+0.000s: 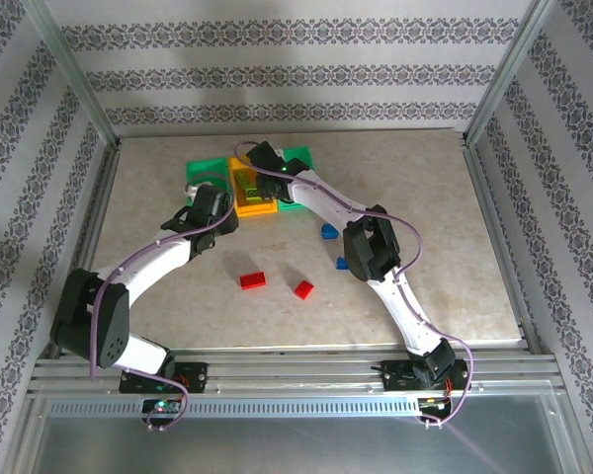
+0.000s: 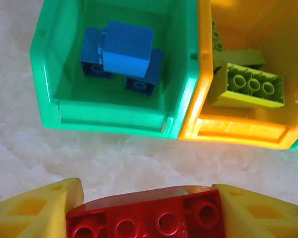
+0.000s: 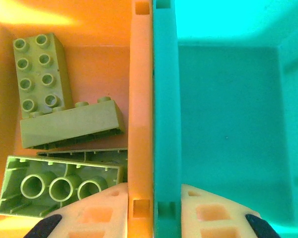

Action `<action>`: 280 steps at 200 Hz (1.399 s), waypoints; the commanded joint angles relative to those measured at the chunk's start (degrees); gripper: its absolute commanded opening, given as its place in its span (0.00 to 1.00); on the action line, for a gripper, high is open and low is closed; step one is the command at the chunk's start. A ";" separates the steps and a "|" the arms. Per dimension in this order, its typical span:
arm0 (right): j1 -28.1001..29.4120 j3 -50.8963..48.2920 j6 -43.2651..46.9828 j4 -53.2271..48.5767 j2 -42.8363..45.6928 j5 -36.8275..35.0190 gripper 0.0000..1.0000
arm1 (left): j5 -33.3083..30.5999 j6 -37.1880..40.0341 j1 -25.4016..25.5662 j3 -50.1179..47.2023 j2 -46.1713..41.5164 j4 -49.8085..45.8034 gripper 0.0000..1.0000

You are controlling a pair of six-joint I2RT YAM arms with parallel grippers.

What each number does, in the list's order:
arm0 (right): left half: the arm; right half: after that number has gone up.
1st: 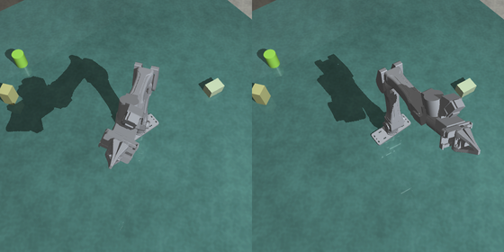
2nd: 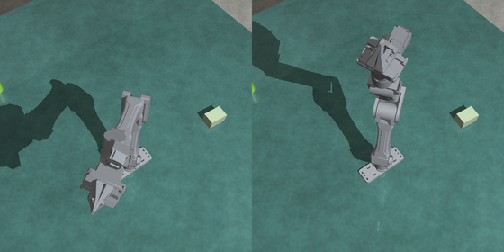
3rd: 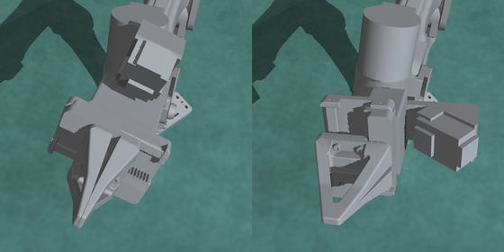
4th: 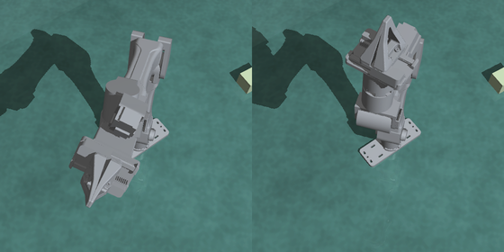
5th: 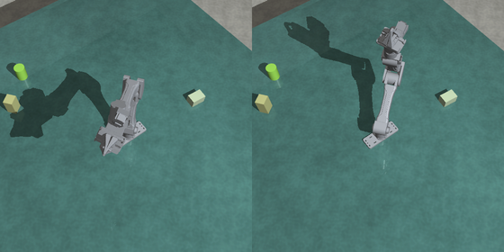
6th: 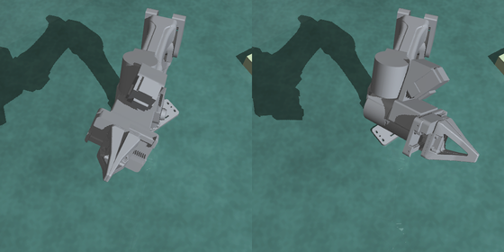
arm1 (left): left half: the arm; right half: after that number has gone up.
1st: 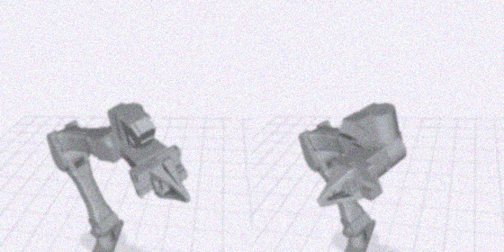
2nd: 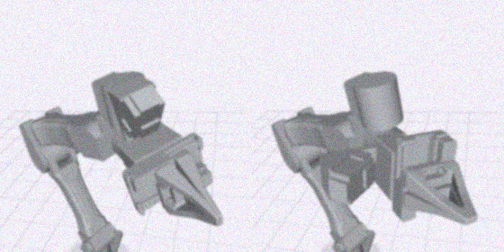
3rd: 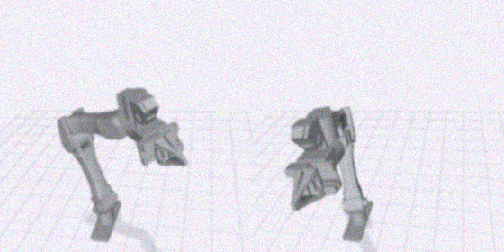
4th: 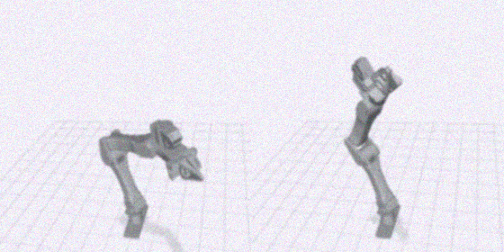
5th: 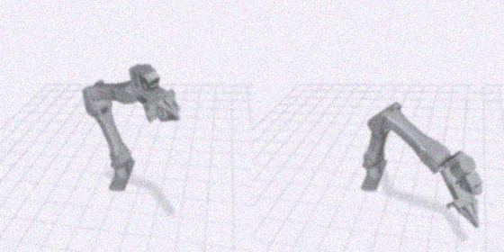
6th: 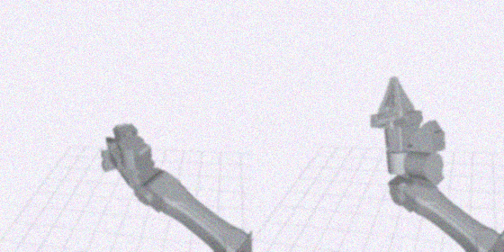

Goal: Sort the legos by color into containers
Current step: Move the container to the top-center of the table, then place the lego in the container.

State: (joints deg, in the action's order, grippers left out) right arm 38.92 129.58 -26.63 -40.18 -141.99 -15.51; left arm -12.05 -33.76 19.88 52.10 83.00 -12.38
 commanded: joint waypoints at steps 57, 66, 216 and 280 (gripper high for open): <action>3.95 -23.24 -5.16 3.22 14.00 -1.32 0.19 | 0.07 0.36 0.68 0.97 -3.26 -2.82 0.55; 4.18 -24.97 -5.31 3.80 15.10 -1.03 0.22 | 0.17 0.11 0.80 0.98 -3.34 -2.78 0.55; 1.02 -48.77 -9.35 6.08 41.90 -5.31 0.62 | 2.46 0.02 7.20 12.87 7.00 -0.81 0.55; 0.06 -69.34 -18.14 5.38 61.54 -9.08 0.72 | 4.94 5.94 12.35 28.99 21.22 -4.74 0.55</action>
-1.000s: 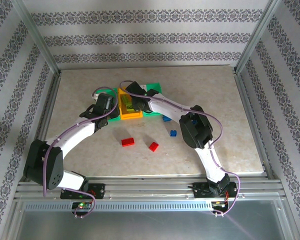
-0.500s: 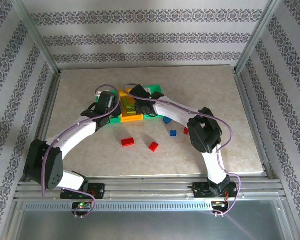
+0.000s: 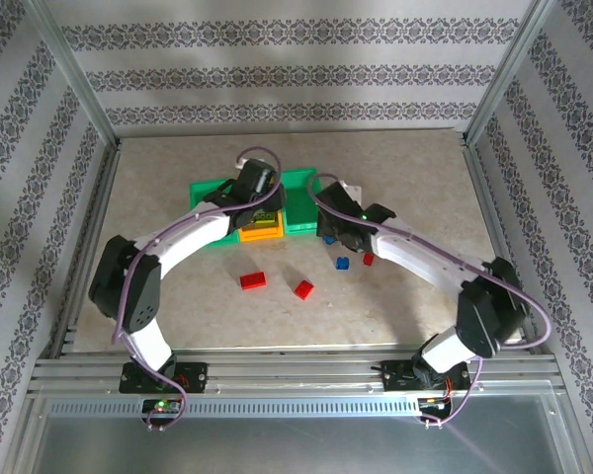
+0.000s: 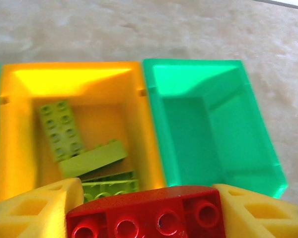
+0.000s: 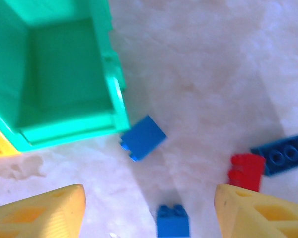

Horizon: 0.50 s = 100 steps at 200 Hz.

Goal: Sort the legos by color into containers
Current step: Place the lego in the container.

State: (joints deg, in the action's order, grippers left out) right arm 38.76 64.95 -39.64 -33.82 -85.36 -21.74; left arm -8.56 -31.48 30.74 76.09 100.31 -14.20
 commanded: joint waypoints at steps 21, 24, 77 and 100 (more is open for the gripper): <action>0.40 -8.13 -6.51 -1.30 8.18 -3.30 0.74 | 2.93 4.82 2.36 9.90 8.62 -4.80 0.55; 0.44 -8.49 -6.70 -1.47 8.53 -3.45 0.74 | 2.89 4.99 2.53 10.46 9.15 -4.98 0.55; 3.21 -12.11 -9.38 -3.35 11.05 -4.21 0.73 | 3.51 6.52 4.02 17.93 17.14 -8.35 0.62; 4.83 -12.61 -10.73 -3.59 10.72 -3.94 0.73 | 3.72 6.29 4.30 18.85 18.03 -8.57 0.68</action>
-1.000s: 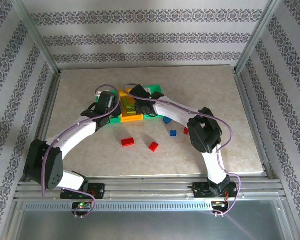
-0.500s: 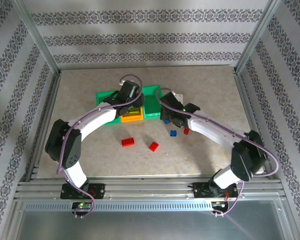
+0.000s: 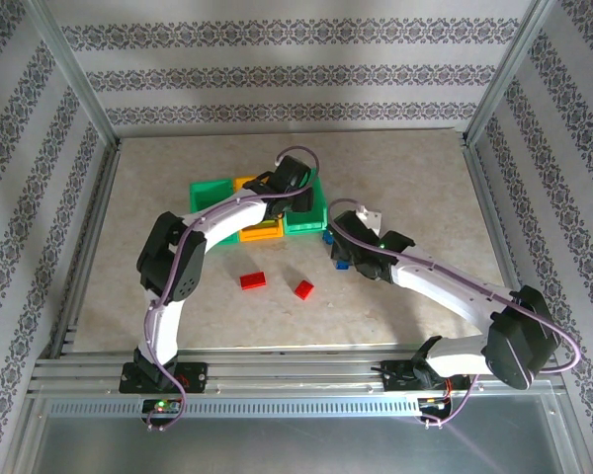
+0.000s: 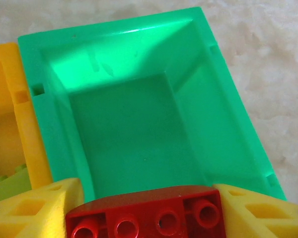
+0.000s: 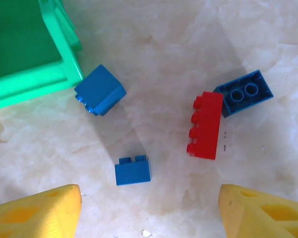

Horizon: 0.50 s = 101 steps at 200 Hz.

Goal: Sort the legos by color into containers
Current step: Place the lego in the container.

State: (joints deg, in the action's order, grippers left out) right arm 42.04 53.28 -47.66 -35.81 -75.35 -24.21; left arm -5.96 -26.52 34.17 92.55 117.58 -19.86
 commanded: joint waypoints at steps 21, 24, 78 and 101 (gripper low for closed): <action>3.69 -0.86 -4.84 -2.06 -0.15 -0.81 0.73 | 0.86 0.81 0.90 2.27 -0.08 -2.99 0.75; 3.96 -0.86 -5.16 -2.11 -0.33 -0.67 0.73 | 0.79 0.75 0.90 2.20 -0.27 -3.02 0.75; 7.37 -0.04 -9.15 -2.51 -3.18 1.56 0.71 | -0.73 0.24 0.87 -0.27 -5.11 -2.43 0.90; 9.36 0.40 -11.19 -2.44 -4.84 3.30 0.69 | -2.71 -0.80 0.94 -2.67 -8.79 -1.78 0.91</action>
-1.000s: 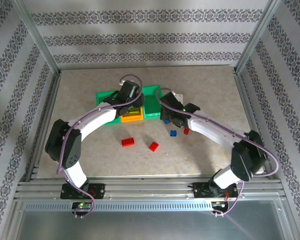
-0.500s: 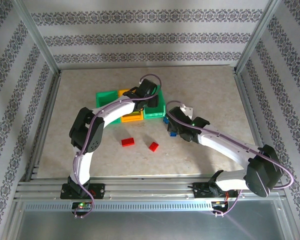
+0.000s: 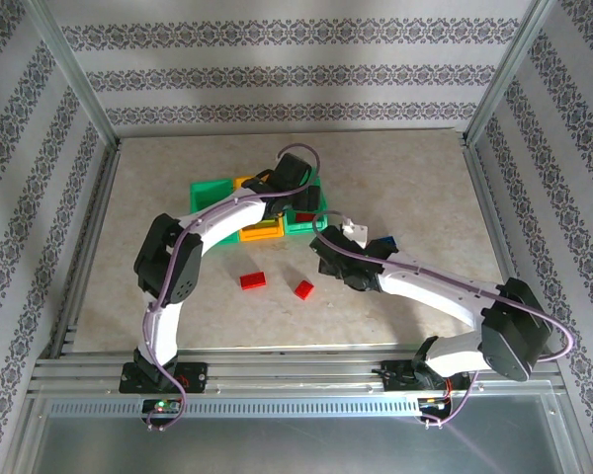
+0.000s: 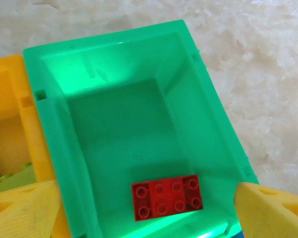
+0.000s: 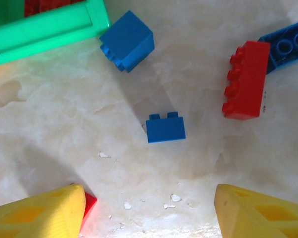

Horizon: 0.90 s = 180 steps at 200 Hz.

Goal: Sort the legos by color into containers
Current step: Place the lego in the container, then pick up the lego from the bottom-center of the table.

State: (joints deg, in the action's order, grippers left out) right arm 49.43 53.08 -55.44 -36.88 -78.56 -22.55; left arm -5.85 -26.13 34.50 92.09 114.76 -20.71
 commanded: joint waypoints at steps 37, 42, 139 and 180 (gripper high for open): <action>5.32 2.19 -6.27 -0.74 -5.94 5.38 0.68 | -8.10 -4.04 -0.61 -9.40 -14.60 -1.18 1.00; 5.72 2.55 -6.52 -0.38 -6.65 6.07 0.68 | -8.88 -4.29 -0.86 -10.62 -15.96 -1.11 1.00; 8.49 7.87 -5.67 2.33 -18.36 14.27 0.65 | -20.24 -6.26 -7.32 -36.47 -43.63 4.25 1.00; 7.99 8.33 -5.30 2.85 -20.41 14.16 0.64 | -20.85 -5.92 -8.09 -41.24 -49.29 5.75 1.00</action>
State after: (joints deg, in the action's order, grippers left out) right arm 57.54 60.07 -61.17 -34.28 -97.65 -8.91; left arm -24.34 -31.86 27.29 52.23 67.59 -18.00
